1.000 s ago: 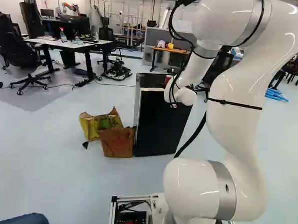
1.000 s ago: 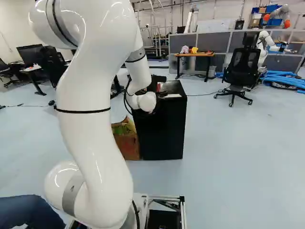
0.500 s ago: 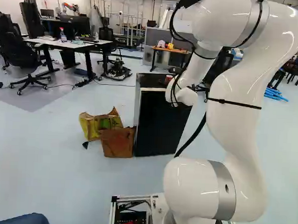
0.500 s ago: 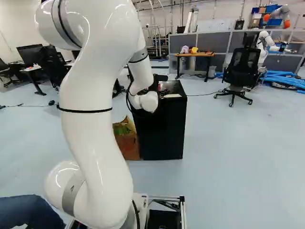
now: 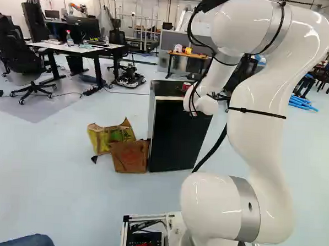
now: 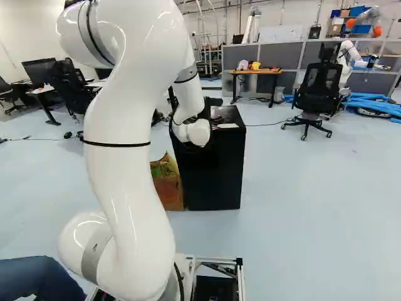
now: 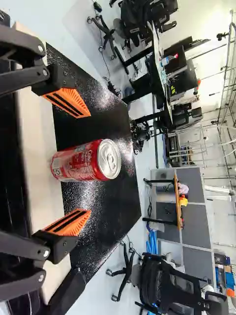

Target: Grab a drink from the fridge

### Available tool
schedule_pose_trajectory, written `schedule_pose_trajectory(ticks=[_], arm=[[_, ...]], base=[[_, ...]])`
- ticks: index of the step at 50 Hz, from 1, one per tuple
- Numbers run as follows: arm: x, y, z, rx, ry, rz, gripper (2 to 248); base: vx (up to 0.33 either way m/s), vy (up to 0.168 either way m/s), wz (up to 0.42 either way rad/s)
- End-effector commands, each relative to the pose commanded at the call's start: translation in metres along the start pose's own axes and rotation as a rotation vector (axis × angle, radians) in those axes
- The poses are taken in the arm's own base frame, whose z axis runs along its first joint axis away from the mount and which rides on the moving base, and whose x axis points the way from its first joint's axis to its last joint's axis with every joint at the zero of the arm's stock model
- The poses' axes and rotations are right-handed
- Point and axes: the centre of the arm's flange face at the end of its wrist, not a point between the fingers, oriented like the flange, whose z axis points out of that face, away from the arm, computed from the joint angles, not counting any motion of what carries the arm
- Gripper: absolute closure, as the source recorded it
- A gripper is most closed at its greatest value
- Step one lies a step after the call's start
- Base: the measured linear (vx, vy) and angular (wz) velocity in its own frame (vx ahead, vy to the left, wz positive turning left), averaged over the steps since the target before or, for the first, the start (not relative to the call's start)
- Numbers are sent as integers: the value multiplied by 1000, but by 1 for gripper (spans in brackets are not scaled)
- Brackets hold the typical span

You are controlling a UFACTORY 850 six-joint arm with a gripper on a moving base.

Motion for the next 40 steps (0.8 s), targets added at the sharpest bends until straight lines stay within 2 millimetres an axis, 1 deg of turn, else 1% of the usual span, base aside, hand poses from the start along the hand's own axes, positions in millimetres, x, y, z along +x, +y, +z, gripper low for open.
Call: schedule_pose_trajectory(ticks=[19,31,40], arm=[[1,2,16,5,10,-4,3],[1,2,16,5,10,-6,3],[1,2,16,4,11,-71,3]], base=[[0,0,0],[0,0,0],[0,0,0]])
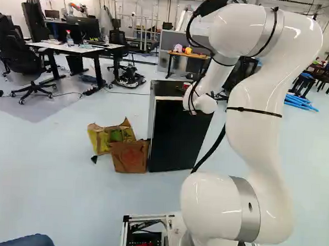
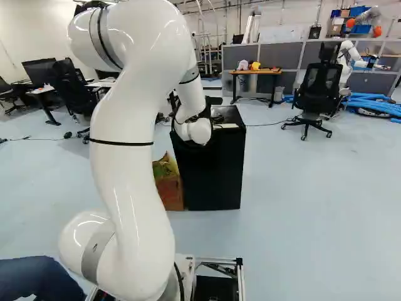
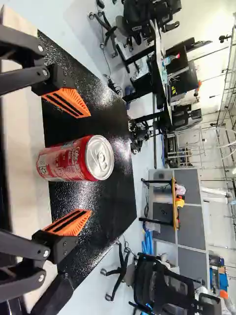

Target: Grab a drink from the fridge

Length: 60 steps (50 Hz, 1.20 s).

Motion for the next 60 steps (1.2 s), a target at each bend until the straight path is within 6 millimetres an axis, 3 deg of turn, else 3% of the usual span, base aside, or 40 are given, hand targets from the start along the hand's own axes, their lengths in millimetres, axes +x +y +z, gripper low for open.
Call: schedule_pose_trajectory(ticks=[18,19,23,24,28,29,34,35,60], arm=[[0,0,0,0,0,-50,4],[0,0,0,0,0,-50,38],[0,0,0,0,0,-50,38],[0,0,0,0,0,-50,76],[0,0,0,0,0,-50,76],[0,0,0,0,0,-50,114],[0,0,0,0,0,-50,114],[0,0,0,0,0,-50,149],[14,-1,-3,-1,23,-55,150]], base=[[0,0,0],[0,0,0],[0,0,0],[0,0,0],[0,0,0],[0,0,0],[0,0,0],[0,0,0],[0,0,0]])
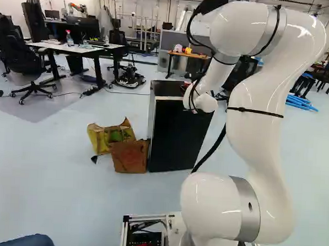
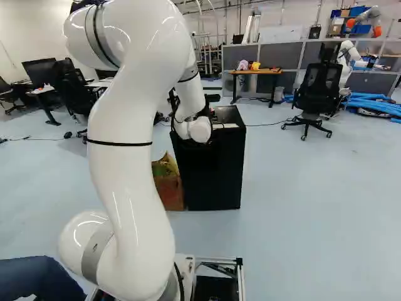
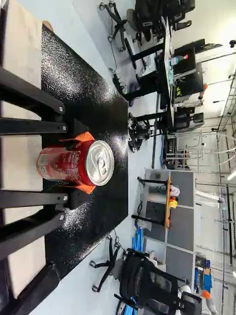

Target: Grab a drink from the fridge

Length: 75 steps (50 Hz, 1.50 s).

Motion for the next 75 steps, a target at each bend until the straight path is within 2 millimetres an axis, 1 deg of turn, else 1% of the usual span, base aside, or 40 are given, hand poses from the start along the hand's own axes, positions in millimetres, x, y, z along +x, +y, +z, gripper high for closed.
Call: schedule_pose_trajectory(ticks=[25,38,51,63,75], arm=[[28,0,-5,-3,47,-12,150],[28,-1,-7,-3,46,-12,150],[29,-5,-14,-4,41,-10,150],[30,-13,-26,-6,31,-8,150],[31,-23,-44,-8,17,-4,150]], base=[[0,0,0],[0,0,0],[0,0,0],[0,0,0],[0,0,0]])
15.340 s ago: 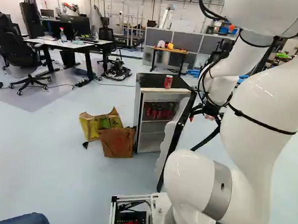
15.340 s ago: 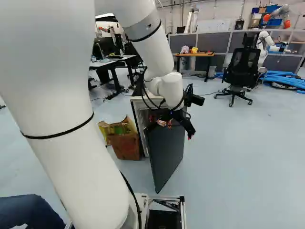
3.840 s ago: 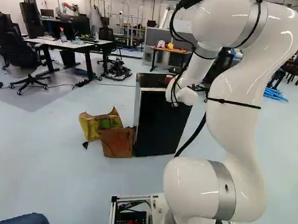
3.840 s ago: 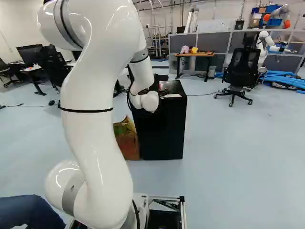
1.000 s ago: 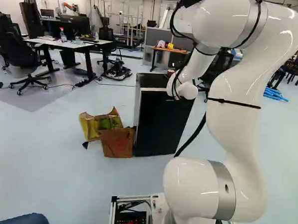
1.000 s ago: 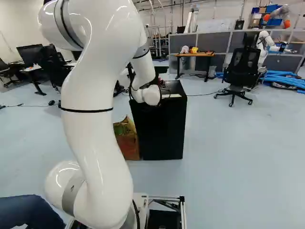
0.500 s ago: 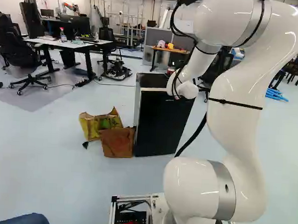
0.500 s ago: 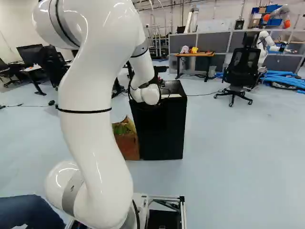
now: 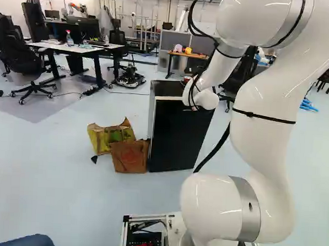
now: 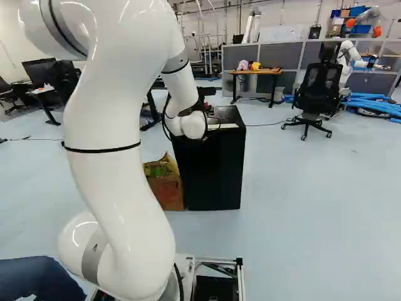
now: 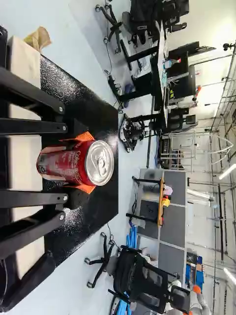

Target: Grab a drink from the fridge

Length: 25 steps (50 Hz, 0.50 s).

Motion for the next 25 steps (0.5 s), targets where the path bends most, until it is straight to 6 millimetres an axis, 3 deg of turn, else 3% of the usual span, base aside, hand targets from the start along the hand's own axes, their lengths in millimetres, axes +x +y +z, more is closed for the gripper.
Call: schedule_pose_trajectory(ticks=[25], arm=[[-2,-29,-57,-6,-43,10,150]], base=[[0,0,0]])
